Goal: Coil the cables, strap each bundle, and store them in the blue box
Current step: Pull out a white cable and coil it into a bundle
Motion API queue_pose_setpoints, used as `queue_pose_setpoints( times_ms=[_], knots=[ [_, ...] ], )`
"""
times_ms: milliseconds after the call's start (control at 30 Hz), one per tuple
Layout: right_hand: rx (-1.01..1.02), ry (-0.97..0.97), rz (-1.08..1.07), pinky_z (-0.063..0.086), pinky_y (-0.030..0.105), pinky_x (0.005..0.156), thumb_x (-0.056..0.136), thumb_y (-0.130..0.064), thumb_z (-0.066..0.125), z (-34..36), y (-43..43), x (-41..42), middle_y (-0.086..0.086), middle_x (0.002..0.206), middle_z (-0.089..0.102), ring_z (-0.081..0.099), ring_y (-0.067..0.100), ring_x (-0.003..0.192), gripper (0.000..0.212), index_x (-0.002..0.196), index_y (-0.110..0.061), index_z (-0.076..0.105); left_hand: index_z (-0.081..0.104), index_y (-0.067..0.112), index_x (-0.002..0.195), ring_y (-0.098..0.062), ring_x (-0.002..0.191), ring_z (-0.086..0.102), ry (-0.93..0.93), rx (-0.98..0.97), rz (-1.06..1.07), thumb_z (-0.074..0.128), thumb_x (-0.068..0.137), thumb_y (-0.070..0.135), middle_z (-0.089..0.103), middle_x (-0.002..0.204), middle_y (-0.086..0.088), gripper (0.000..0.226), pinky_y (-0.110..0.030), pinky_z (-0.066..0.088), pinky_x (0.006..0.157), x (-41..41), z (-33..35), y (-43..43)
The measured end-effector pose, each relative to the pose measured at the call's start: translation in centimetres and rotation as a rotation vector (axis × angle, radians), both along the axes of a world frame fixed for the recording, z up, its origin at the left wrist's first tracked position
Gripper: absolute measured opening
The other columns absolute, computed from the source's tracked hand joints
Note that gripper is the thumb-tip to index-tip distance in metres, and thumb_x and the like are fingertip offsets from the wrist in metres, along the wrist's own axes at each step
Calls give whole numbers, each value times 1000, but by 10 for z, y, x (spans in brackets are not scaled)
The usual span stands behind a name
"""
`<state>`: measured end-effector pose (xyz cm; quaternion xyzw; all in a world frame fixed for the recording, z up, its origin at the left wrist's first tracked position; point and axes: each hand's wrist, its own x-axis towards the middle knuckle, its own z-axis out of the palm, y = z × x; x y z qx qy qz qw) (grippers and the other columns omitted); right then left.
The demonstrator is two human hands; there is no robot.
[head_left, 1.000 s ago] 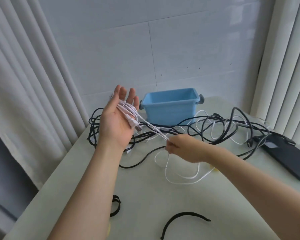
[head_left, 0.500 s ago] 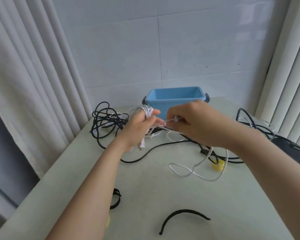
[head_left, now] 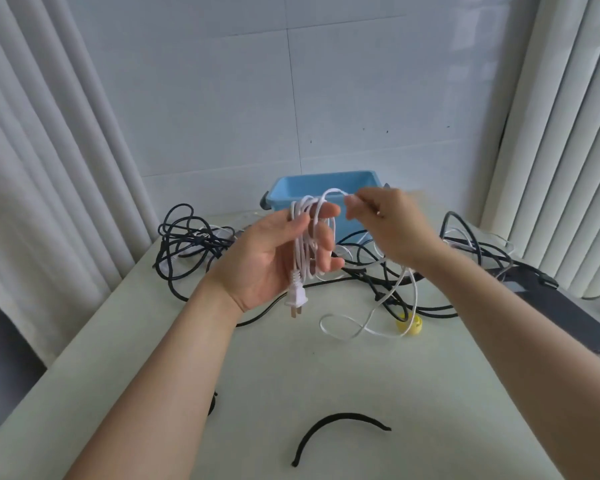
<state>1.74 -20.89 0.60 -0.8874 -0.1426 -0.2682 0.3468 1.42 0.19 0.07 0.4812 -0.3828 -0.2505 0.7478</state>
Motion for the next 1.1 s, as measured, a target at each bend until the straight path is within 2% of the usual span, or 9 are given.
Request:
queue_pose_setpoints(
  times_ms=[100,233,367,533,700,833,933,1000,1100],
  knots=[
    [-47,142,102,49,35,61,103,-36,44,-21,8,5,8,68,62,55,19,59,36,76,-22,62,60,5,119,-17,72,63,79,-145,-69,46,101,20,62,83,-2,28,-39,55,87,-1,5,1],
    [-152,339,217,43,23,58,103,-33,49,-39,28,1,-5,59,55,49,7,53,34,72,-25,62,58,13,103,-19,83,70,210,-330,-4,34,104,22,65,81,2,25,-41,55,93,-3,15,4],
    [-442,452,243,41,29,63,97,-38,57,-51,45,-8,-4,67,56,53,15,65,30,73,-21,60,56,16,92,-24,102,72,237,-454,190,39,103,26,75,98,-1,22,-42,58,90,-6,28,7],
    [-670,432,260,44,31,70,90,-43,67,-36,59,-30,-3,86,60,54,19,79,19,82,-27,61,53,20,89,-29,127,60,235,-433,457,39,107,26,66,133,-9,24,-47,47,106,11,23,14],
    [-747,346,252,43,30,67,81,-35,77,-10,60,-49,-13,75,54,56,15,78,24,76,-27,55,59,19,99,-26,133,54,16,-114,808,41,108,21,62,138,-8,19,-51,38,114,20,2,13],
    [-762,241,196,43,31,66,81,-32,76,14,52,-55,-14,69,48,56,16,79,21,76,-29,55,69,27,98,-16,123,62,-303,254,931,45,107,16,71,123,0,28,-47,40,113,26,-9,20],
    [-634,73,100,39,30,60,85,-27,73,31,43,-58,-12,62,45,49,12,65,29,70,-29,48,70,16,103,-16,110,69,-332,457,859,47,106,15,75,112,1,24,-47,48,106,27,-13,20],
    [-483,-71,66,35,28,54,83,-26,75,41,35,-58,-12,58,43,42,3,57,24,73,-28,54,68,10,101,-13,106,71,-325,536,761,49,105,16,75,108,0,21,-45,51,103,21,-13,16],
    [-325,-184,59,37,29,55,80,-24,79,45,22,-53,-11,60,47,43,4,56,16,79,-21,63,71,11,106,-8,110,68,-356,650,580,48,106,22,75,115,3,26,-35,49,105,9,-10,7]
  ],
)
